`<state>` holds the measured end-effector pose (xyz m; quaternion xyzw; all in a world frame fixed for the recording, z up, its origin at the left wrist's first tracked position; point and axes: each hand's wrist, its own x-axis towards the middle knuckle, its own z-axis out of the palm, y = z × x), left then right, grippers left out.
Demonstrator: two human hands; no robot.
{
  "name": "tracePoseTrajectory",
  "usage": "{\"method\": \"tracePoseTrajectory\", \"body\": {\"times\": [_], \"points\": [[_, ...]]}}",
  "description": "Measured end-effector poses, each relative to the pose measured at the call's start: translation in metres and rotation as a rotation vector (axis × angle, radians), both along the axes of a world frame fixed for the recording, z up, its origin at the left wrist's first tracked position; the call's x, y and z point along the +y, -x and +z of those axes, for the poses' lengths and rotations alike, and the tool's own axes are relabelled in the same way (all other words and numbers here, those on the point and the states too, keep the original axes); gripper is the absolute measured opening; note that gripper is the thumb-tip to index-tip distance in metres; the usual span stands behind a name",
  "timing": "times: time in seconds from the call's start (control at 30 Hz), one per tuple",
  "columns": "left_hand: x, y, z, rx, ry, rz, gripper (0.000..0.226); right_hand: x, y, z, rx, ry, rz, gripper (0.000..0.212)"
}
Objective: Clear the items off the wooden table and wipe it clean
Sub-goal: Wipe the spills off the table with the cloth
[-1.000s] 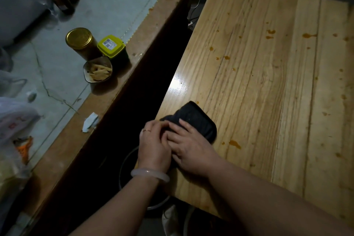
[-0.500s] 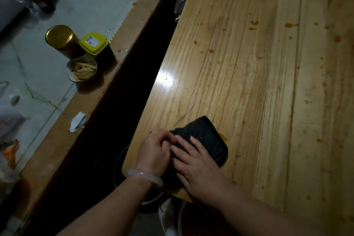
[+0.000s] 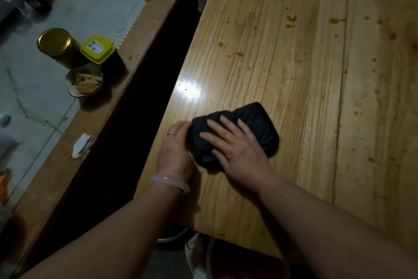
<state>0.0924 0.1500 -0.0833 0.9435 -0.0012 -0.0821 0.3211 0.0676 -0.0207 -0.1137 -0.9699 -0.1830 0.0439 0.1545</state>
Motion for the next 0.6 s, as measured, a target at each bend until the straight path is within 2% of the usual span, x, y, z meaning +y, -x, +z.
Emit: {"method": "tracePoseTrajectory", "body": {"times": [0.13,0.23,0.37,0.6], "points": [[-0.009,-0.001,-0.008,0.034,-0.049,0.011,0.067,0.0,0.002,0.002,0.029,-0.023,-0.054,0.049],[-0.008,0.005,-0.015,0.029,-0.094,-0.05,0.073,-0.004,0.029,0.002,0.021,-0.019,-0.014,0.048],[-0.007,0.006,-0.022,0.004,-0.16,-0.087,0.07,-0.014,0.056,0.002,0.019,-0.007,0.055,0.047],[-0.006,0.004,-0.033,-0.064,-0.305,-0.098,0.07,-0.006,0.023,0.0,0.022,-0.041,0.025,0.047]]}}
